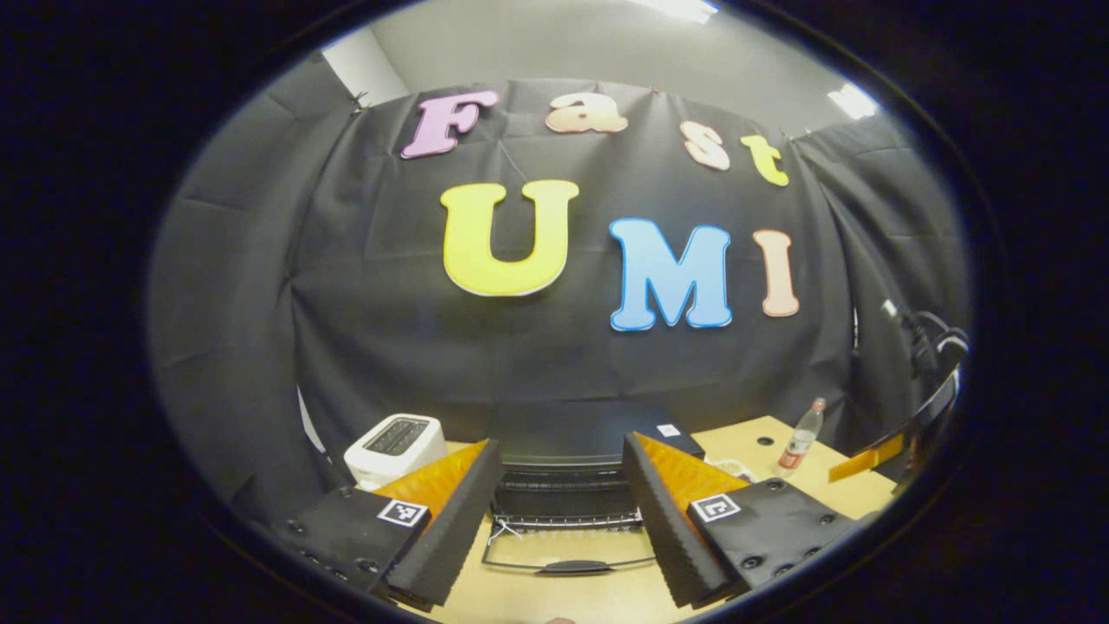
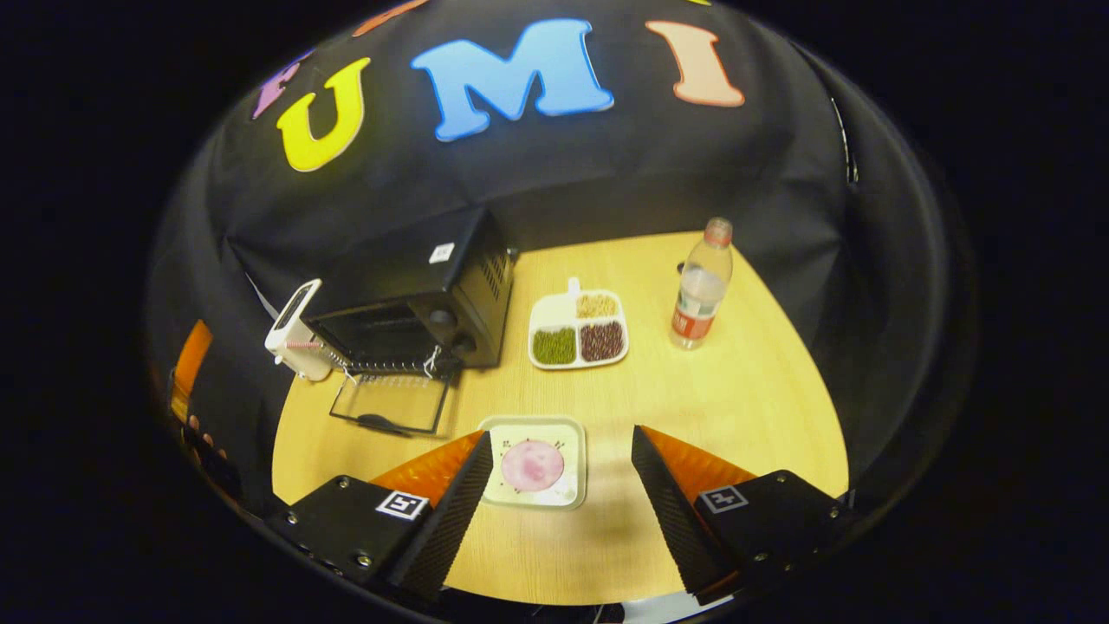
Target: Open the electric oven with the left hand, put the food in, and close the electric oven.
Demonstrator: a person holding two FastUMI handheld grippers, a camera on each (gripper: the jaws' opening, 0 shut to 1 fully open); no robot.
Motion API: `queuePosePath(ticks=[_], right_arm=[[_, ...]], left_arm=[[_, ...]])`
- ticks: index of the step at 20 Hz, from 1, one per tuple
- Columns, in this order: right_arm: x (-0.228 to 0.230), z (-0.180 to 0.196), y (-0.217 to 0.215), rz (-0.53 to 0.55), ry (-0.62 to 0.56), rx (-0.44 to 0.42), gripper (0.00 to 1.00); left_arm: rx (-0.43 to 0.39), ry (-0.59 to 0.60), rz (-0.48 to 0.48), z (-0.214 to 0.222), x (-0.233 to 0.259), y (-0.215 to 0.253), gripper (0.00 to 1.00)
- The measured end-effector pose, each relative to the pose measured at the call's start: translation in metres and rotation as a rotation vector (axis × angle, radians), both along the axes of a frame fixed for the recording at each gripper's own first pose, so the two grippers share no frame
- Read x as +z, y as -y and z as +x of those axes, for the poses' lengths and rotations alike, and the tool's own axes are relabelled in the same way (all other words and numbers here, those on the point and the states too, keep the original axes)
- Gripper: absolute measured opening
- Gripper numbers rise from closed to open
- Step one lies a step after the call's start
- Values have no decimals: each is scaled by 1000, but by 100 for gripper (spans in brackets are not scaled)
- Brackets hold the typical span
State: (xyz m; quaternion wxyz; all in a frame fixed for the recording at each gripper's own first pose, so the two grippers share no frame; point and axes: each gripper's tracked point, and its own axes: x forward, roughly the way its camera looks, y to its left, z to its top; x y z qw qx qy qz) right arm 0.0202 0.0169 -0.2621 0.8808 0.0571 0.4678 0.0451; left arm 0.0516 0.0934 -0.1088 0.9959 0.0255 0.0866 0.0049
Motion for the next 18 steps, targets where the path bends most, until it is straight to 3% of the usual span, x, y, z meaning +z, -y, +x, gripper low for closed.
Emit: queuePosePath(ticks=[1, 2, 10, 18], right_arm=[[-11, -1, -1, 19, -51, 0, 98], [-24, -2, 1, 26, -100, 2, 98], [-120, 6, 14, -36, -375, -19, 98], [-170, 17, 26, -153, -469, -8, 98]], left_arm=[[2, 14, -12, -7, 6, -1, 91], [8, 25, -22, -14, 11, -3, 99], [76, 66, -56, -53, 40, -28, 95], [127, 100, -51, -69, 61, -52, 98]])
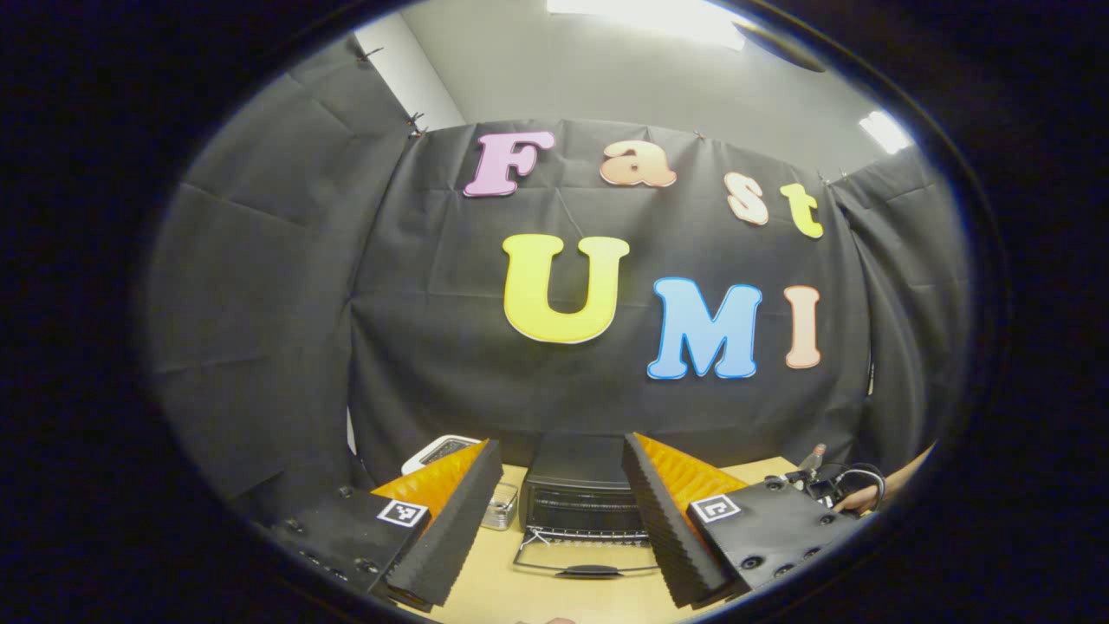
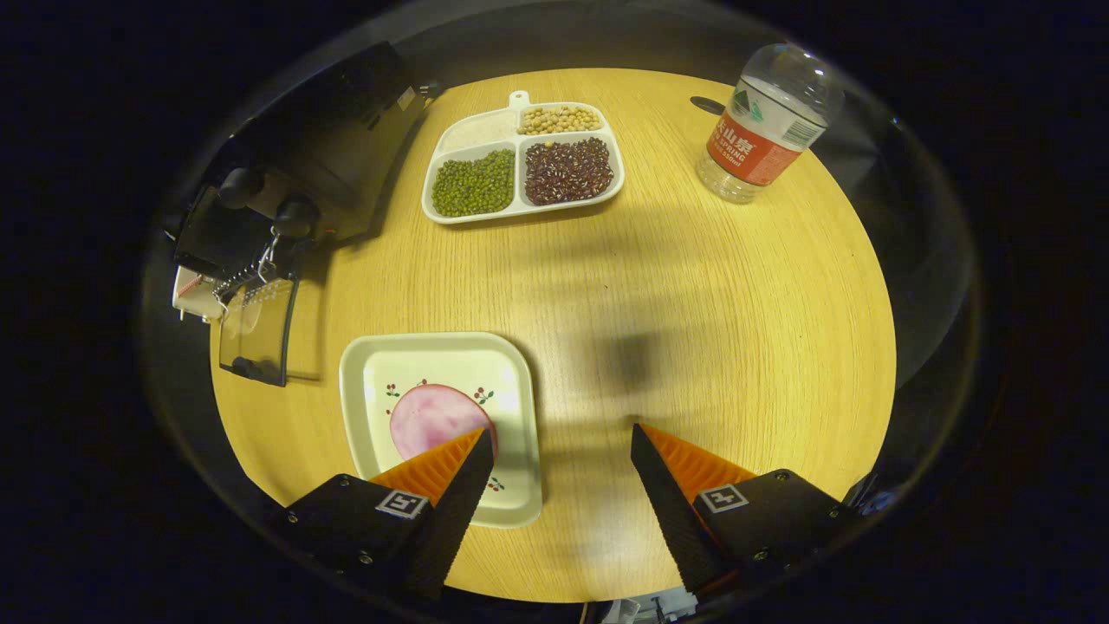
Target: Open the electric oven with the left hand, put the food in, and close the electric oven.
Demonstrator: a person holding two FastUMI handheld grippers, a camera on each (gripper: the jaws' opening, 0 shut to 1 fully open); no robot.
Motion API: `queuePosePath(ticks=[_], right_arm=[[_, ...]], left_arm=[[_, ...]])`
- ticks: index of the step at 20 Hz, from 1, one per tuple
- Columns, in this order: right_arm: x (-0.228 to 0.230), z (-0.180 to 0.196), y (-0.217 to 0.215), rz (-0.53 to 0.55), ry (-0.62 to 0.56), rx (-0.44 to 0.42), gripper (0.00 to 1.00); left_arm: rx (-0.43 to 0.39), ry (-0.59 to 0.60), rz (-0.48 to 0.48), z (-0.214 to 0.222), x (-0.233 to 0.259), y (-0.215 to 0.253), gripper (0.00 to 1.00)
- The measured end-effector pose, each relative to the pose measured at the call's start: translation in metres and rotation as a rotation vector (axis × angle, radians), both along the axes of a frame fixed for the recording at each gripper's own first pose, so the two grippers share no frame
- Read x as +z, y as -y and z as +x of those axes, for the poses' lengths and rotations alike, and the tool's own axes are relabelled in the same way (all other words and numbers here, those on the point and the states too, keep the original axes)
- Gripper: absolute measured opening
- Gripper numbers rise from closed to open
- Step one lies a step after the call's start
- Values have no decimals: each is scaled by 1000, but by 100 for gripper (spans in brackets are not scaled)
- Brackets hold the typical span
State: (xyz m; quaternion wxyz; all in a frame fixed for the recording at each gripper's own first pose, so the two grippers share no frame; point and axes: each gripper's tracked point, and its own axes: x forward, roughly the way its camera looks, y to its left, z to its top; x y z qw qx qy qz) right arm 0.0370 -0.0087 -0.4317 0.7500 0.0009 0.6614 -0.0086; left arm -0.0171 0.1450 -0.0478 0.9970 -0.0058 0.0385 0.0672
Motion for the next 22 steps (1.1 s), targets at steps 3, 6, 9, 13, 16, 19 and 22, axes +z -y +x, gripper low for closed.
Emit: queuePosePath(ticks=[3, 6, 9, 13, 16, 19, 22], right_arm=[[-10, 3, 4, -38, -11, 22, 96], [-9, 6, 1, -35, -2, 38, 94], [-9, 8, -7, -4, 6, 56, 83], [-15, 3, -2, 17, -15, 26, 7], [-10, 2, -2, 81, 2, -4, 0], [-9, -10, -7, 230, -18, -102, 1], [-7, -19, -14, 429, 4, -241, 0]], left_arm=[[4, -22, -1, -1, -7, -2, 98], [0, -33, 4, 0, -10, -2, 98], [-10, -35, 3, 1, -9, 1, 95], [-21, -32, -4, 4, -7, 5, 98], [-28, -26, 4, 3, -3, 8, 96], [-40, -22, 16, 3, 2, 13, 98], [-56, -21, 17, 6, 5, 22, 95]])
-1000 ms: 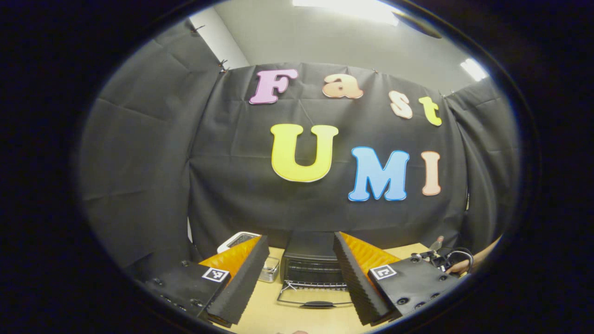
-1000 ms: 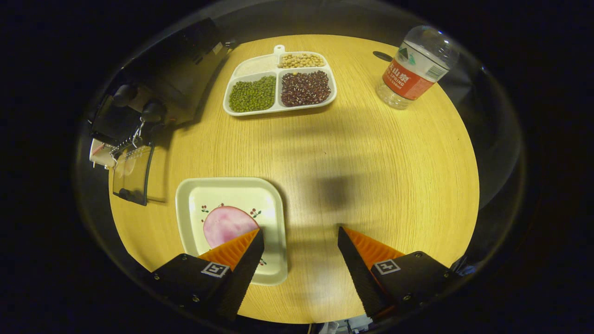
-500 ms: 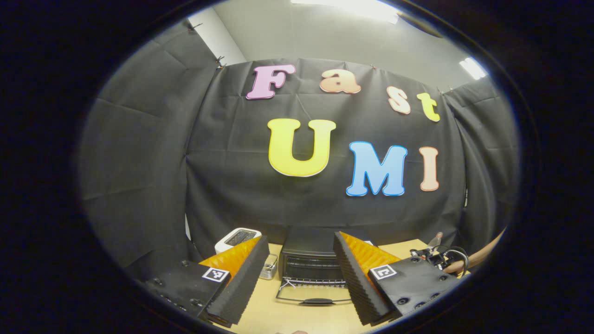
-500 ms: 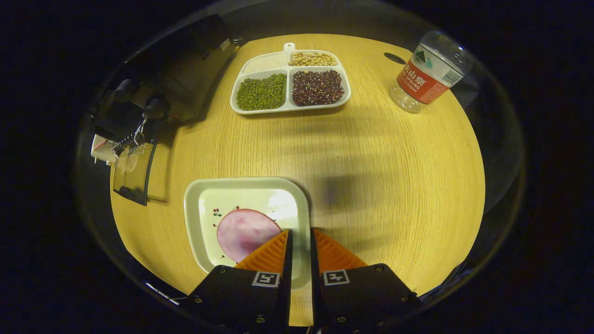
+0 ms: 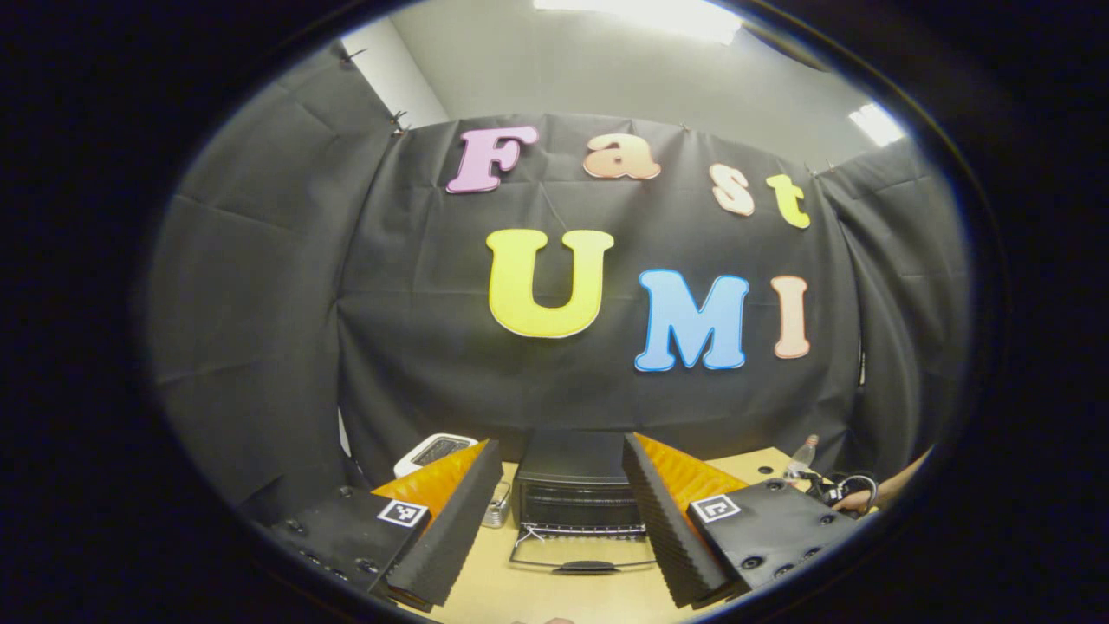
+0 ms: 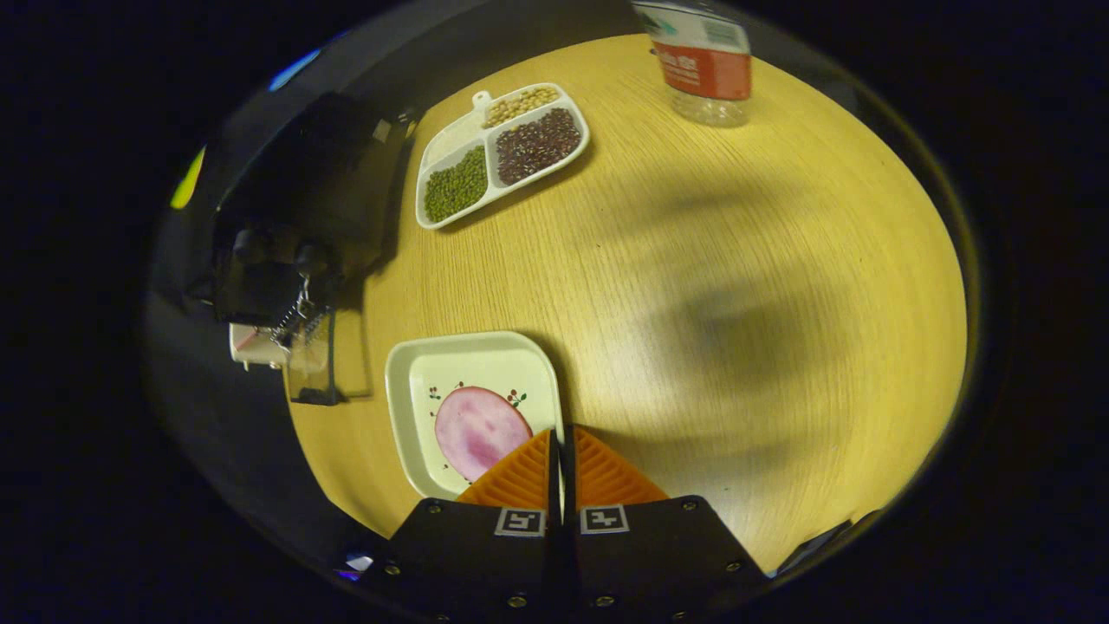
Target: Open the electric oven with the left hand, put the food in, and close the electric oven.
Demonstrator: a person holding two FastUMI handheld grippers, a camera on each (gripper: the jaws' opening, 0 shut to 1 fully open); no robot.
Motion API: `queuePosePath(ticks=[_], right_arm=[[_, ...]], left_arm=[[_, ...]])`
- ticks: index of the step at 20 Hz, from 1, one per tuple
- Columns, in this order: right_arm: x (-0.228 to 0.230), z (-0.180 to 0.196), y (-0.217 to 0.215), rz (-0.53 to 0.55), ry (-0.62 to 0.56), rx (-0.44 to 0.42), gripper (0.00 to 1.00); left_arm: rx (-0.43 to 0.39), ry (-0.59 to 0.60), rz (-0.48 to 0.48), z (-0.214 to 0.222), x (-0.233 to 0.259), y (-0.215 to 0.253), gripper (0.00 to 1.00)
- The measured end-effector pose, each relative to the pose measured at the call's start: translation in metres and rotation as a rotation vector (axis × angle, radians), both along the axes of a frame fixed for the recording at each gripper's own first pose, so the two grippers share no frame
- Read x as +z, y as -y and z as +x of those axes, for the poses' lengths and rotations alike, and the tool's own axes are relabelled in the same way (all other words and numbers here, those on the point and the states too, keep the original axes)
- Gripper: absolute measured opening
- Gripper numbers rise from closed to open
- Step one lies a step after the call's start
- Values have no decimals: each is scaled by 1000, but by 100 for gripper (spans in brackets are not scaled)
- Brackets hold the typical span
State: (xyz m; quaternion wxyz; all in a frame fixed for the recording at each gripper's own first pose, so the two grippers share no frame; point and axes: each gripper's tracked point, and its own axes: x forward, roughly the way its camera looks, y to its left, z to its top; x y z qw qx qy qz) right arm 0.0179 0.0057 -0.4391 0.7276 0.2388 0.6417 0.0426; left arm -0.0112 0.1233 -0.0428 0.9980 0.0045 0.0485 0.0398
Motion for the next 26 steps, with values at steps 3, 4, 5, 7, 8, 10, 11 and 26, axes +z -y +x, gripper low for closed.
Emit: queuePosePath(ticks=[3, 4, 5, 7, 8, 10, 11, 26], right_arm=[[4, -9, -2, 150, 37, -142, 0], [8, -13, -4, 200, 51, -186, 1], [10, -13, -4, 234, 62, -229, 0], [6, -21, -2, 255, 66, -276, 0], [9, -21, -2, 272, 81, -291, 0], [14, -21, -2, 293, 98, -318, 0], [18, -21, -2, 309, 111, -330, 1], [94, -34, -80, 401, 196, -351, 1]], left_arm=[[-21, -2, -2, 5, 1, 11, 95], [-28, -3, 0, 7, 2, 15, 98], [-37, -4, 0, 9, 1, 19, 95], [-56, -7, -2, 13, 1, 27, 95], [-65, -7, -4, 16, 0, 31, 95], [-79, -3, 0, 19, 3, 37, 98], [-85, 1, 2, 20, 4, 39, 98], [-162, 34, -18, 28, 15, 42, 95]])
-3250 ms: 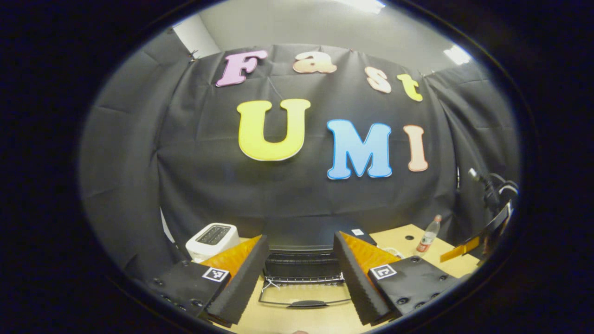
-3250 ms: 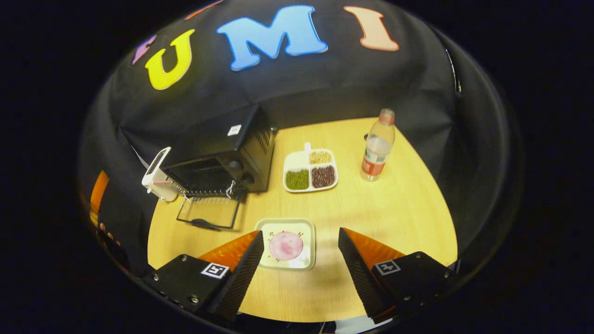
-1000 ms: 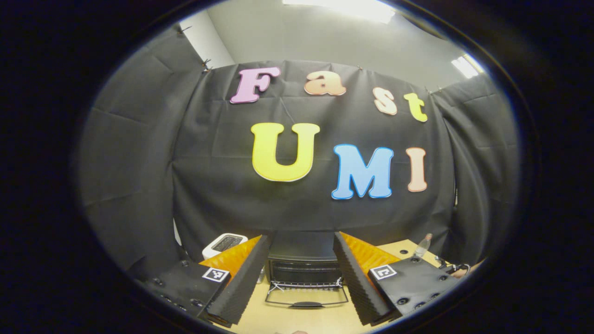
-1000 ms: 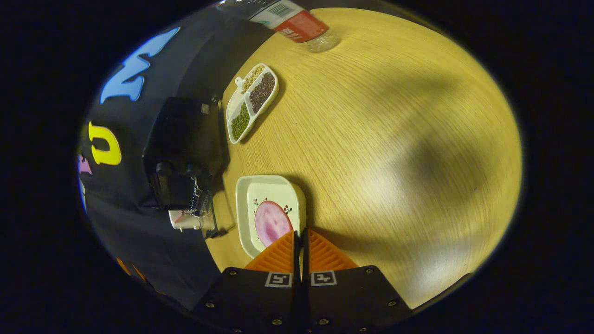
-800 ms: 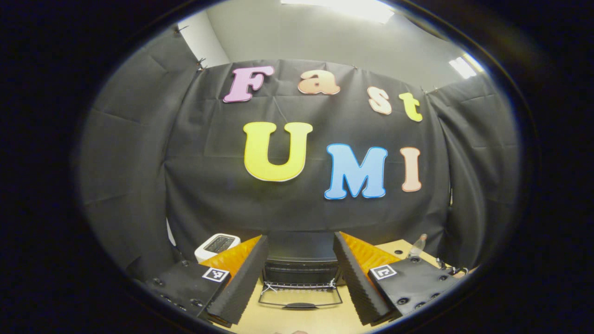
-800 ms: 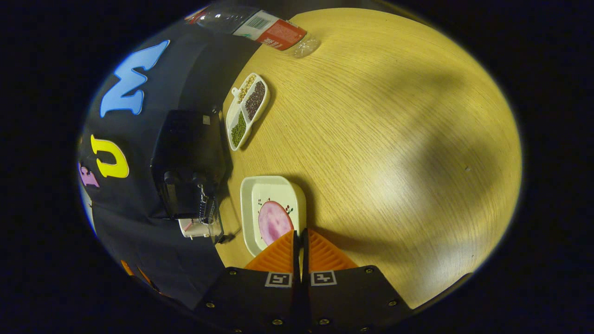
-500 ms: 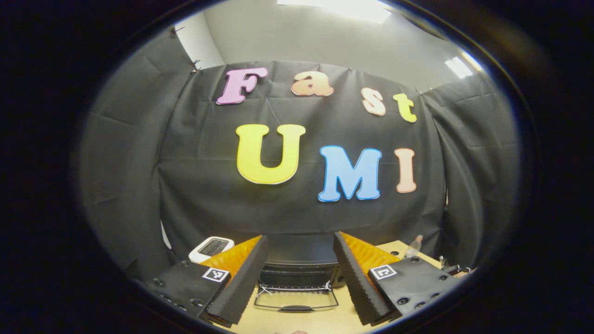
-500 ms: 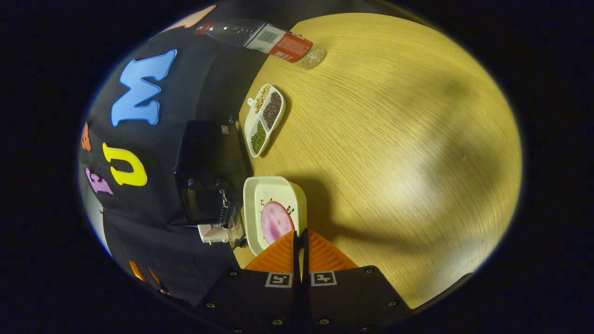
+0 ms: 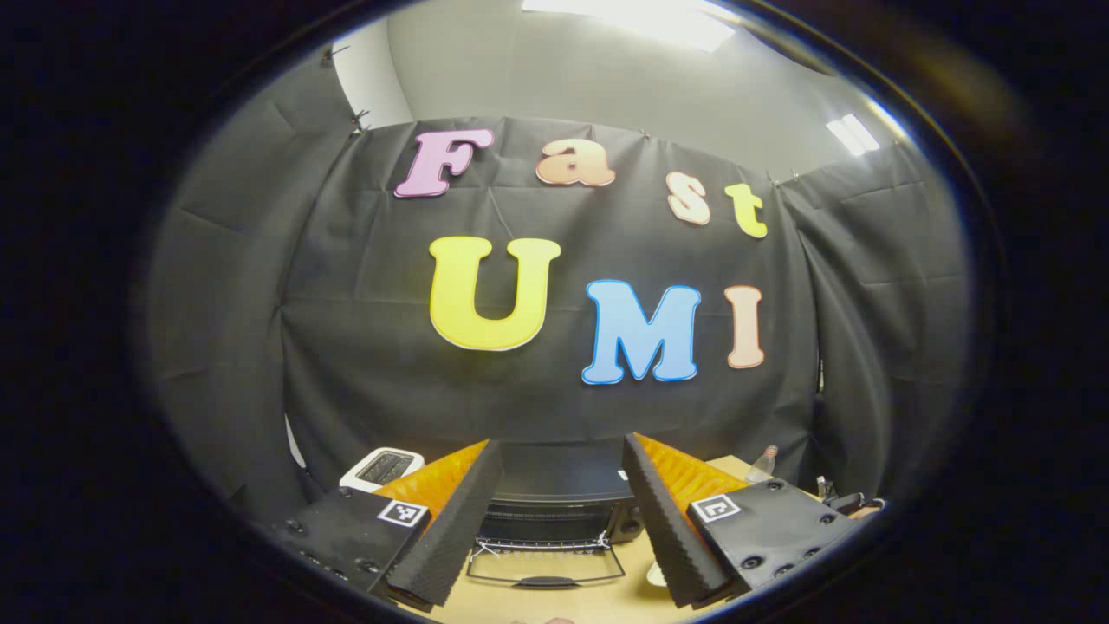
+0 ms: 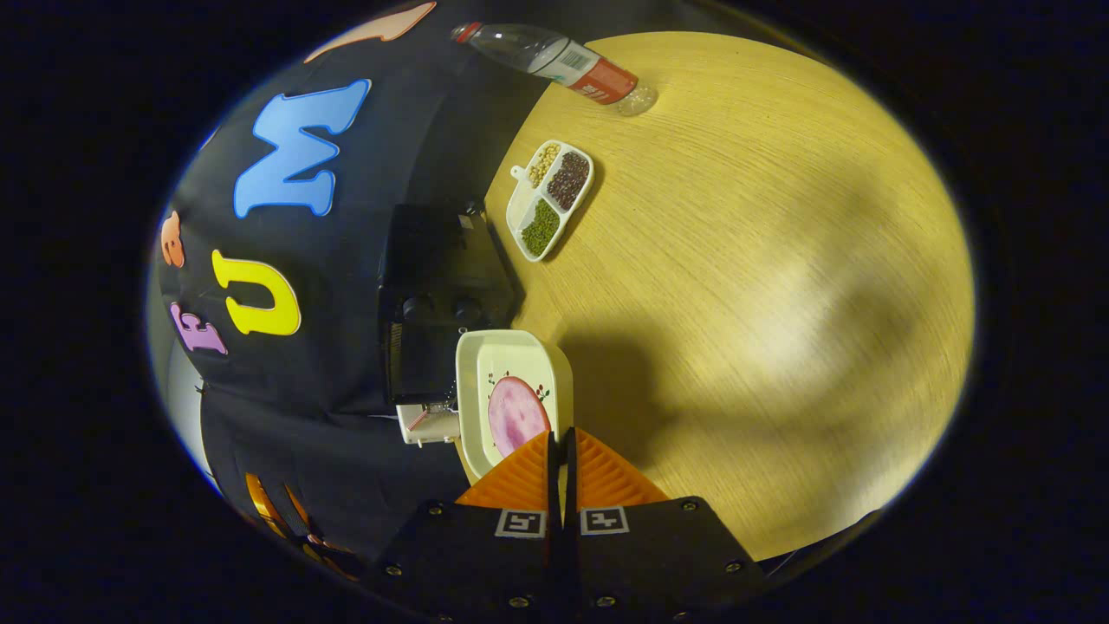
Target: Open the electric oven with the left hand, put the food in, and close the electric oven.
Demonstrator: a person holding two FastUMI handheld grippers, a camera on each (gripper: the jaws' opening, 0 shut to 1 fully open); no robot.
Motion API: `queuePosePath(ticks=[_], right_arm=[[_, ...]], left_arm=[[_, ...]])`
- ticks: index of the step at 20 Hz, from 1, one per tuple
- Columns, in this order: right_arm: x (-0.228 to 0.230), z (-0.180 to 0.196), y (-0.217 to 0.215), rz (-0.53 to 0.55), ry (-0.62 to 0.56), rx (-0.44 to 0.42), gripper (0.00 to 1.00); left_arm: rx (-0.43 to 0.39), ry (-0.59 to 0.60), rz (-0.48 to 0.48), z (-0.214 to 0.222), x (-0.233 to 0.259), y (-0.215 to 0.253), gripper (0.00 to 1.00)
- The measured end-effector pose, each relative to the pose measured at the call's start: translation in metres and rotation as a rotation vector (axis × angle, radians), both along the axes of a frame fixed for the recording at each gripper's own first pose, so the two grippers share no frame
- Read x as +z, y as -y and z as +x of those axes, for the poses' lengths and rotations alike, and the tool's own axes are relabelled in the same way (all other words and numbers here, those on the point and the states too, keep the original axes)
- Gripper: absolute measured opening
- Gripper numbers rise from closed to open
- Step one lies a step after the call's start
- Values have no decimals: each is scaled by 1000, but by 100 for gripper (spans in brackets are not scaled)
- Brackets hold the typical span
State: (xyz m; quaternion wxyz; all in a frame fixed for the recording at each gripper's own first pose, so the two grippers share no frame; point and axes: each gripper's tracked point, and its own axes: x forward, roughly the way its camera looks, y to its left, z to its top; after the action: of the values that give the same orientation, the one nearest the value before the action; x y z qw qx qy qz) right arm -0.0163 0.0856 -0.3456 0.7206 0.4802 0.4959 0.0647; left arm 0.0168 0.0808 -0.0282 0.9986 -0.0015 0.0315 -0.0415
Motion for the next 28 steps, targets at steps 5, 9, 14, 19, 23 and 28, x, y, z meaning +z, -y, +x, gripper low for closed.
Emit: queuePosePath(ticks=[5, 9, 14, 19, 23, 28], right_arm=[[14, 3, -57, -12, 17, -12, 0], [16, 18, -102, -8, 13, -66, 0], [12, 44, -150, 25, -19, -217, 0], [8, 72, -189, 39, -66, -370, 0], [4, 107, -211, 5, -63, -490, 1], [-13, 150, -234, -21, -88, -596, 1]], left_arm=[[3, 21, 15, -6, 5, -22, 95], [22, 19, -12, -14, 5, -49, 95], [58, 9, -9, -25, 1, -82, 98], [111, -5, -17, -34, -3, -118, 95], [155, -21, -32, -38, -12, -144, 98], [202, -42, -23, -41, -19, -175, 95]])
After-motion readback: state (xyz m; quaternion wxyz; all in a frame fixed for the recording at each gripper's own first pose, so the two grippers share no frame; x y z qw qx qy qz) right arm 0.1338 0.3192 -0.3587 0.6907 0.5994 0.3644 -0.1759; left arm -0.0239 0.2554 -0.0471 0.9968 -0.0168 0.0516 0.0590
